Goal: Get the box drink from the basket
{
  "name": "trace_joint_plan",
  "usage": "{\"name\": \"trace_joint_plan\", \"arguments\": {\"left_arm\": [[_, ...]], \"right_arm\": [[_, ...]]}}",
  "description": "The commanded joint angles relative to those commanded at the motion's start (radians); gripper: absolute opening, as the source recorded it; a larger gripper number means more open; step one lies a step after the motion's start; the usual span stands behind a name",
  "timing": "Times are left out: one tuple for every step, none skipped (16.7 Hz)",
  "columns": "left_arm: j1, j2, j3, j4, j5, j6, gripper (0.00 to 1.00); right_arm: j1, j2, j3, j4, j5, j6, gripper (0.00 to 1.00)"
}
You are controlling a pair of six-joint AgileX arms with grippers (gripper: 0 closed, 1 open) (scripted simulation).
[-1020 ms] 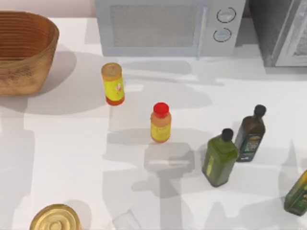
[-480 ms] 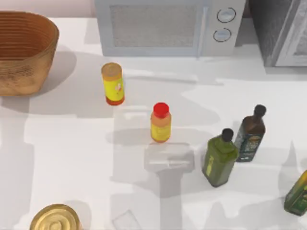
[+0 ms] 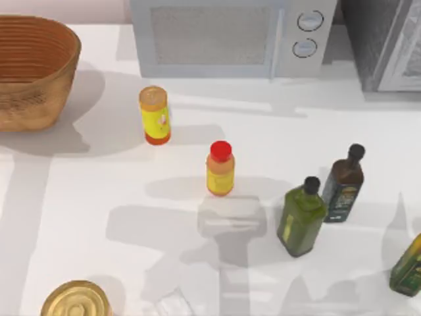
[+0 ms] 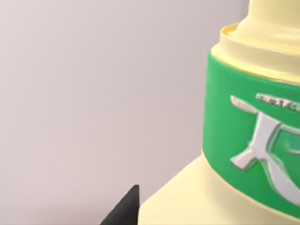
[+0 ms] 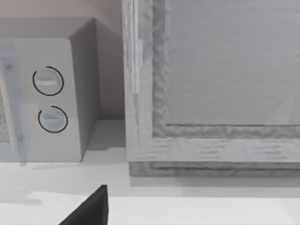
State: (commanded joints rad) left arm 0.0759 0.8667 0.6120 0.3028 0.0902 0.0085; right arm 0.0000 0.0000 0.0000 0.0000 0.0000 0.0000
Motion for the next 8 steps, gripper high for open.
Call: {"name": "trace_joint_plan", "arguments": {"left_arm": [[-0.008,-0.105,-0.064,-0.031,-0.010,0.000,0.00],[-0.016,-0.210,-0.128,-0.062,-0.019,-0.001,0.00],[-0.024,-0.311,-0.192,-0.094,-0.029,-0.002,0.00],[-0.032,-0.408,-0.255,-0.125,-0.038,-0.003,0.00],[-0.039,-0.499,-0.316,-0.155,-0.047,-0.004,0.00],[-0.046,-0.581,-0.373,-0.184,-0.055,-0.005,0.00],[-0.053,-0.653,-0.427,-0.211,-0.063,-0.006,0.00],[-0.059,-0.715,-0.476,-0.235,-0.070,-0.007,0.00]], "right_arm": [[0.000,0.000,0.000,0.000,0.000,0.000,1.00],[0.000,0.000,0.000,0.000,0.000,0.000,1.00],[0.000,0.000,0.000,0.000,0.000,0.000,1.00],[0.000,0.000,0.000,0.000,0.000,0.000,1.00],[0.000,0.000,0.000,0.000,0.000,0.000,1.00],[0.000,0.000,0.000,0.000,0.000,0.000,1.00],[0.000,0.000,0.000,0.000,0.000,0.000,1.00],[0.000,0.000,0.000,0.000,0.000,0.000,1.00]]}}
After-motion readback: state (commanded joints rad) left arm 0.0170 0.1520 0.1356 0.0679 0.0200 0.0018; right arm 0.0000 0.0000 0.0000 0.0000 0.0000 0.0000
